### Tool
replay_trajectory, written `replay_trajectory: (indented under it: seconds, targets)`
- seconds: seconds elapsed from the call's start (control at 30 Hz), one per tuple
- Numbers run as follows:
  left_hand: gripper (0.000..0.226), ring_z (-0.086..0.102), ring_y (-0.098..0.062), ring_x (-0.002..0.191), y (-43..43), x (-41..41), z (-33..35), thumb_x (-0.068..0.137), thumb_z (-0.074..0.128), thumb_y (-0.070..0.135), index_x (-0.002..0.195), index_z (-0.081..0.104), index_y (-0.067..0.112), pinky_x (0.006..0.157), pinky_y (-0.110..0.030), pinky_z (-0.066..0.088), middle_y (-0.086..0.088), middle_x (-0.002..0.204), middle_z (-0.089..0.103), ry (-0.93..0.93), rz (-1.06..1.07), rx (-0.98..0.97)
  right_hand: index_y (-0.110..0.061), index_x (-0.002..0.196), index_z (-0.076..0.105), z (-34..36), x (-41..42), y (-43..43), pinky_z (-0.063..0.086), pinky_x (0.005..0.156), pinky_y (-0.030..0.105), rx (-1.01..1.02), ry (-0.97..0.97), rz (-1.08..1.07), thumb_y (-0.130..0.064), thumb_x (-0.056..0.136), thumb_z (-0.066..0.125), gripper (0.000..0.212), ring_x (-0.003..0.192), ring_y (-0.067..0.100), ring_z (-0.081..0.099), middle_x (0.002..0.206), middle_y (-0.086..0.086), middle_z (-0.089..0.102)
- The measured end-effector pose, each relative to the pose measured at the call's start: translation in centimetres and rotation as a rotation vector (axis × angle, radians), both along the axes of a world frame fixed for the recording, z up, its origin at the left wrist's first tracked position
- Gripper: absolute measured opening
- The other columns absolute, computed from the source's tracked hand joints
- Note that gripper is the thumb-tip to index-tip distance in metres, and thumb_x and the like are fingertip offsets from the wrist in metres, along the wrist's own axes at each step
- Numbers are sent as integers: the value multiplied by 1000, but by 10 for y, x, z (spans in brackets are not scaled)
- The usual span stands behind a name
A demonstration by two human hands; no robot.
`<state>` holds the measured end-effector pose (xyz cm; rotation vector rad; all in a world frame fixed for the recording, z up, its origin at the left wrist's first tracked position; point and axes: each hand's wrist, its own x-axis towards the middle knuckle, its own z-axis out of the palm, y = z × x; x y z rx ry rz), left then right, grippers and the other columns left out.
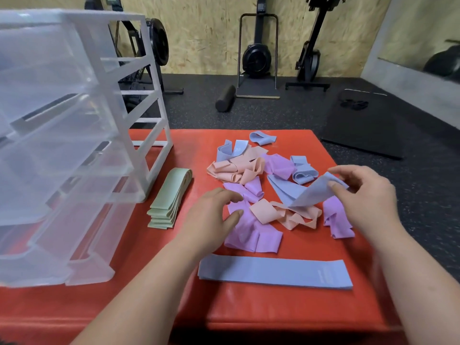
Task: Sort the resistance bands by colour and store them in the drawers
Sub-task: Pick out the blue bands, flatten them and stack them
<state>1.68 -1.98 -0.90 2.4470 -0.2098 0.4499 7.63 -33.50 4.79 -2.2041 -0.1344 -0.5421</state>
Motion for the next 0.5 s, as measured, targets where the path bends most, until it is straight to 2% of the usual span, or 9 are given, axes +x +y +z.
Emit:
replay_trajectory:
  seconds: [0.17, 0.3, 0.4, 0.5]
  targets:
    - [26, 61, -5, 105, -18, 0, 8, 95, 73, 27, 121, 71, 30, 95, -29, 50, 17, 115, 67, -37, -26, -87, -33, 105, 76, 11, -10, 5, 51, 80, 16, -18, -35, 102, -15, 95, 72, 22, 96, 4, 68, 102, -16, 74]
    - [28, 63, -2, 110, -36, 2, 15, 96, 74, 27, 124, 70, 31, 96, -28, 50, 20, 120, 68, -40, -79, -190, -34, 111, 75, 13, -12, 15, 55, 86, 25, 55, 20, 184, -18, 96, 73, 22, 96, 2, 72, 99, -17, 77]
    - [35, 63, -2, 115, -48, 3, 23, 99, 73, 29, 133, 66, 32, 98, -26, 50, 20, 126, 68, -49, -106, -272, -30, 109, 73, 15, -16, 26, 54, 87, 21, 125, 43, 309, -13, 96, 73, 21, 98, 0, 72, 98, -16, 78]
    - [39, 66, -8, 115, -58, 4, 32, 100, 72, 32, 139, 63, 35, 95, -31, 54, 19, 124, 70, -22, -130, -384, -31, 107, 67, 14, -21, 36, 53, 82, 21, 71, 55, 446, -14, 97, 72, 20, 92, 3, 72, 93, -15, 78]
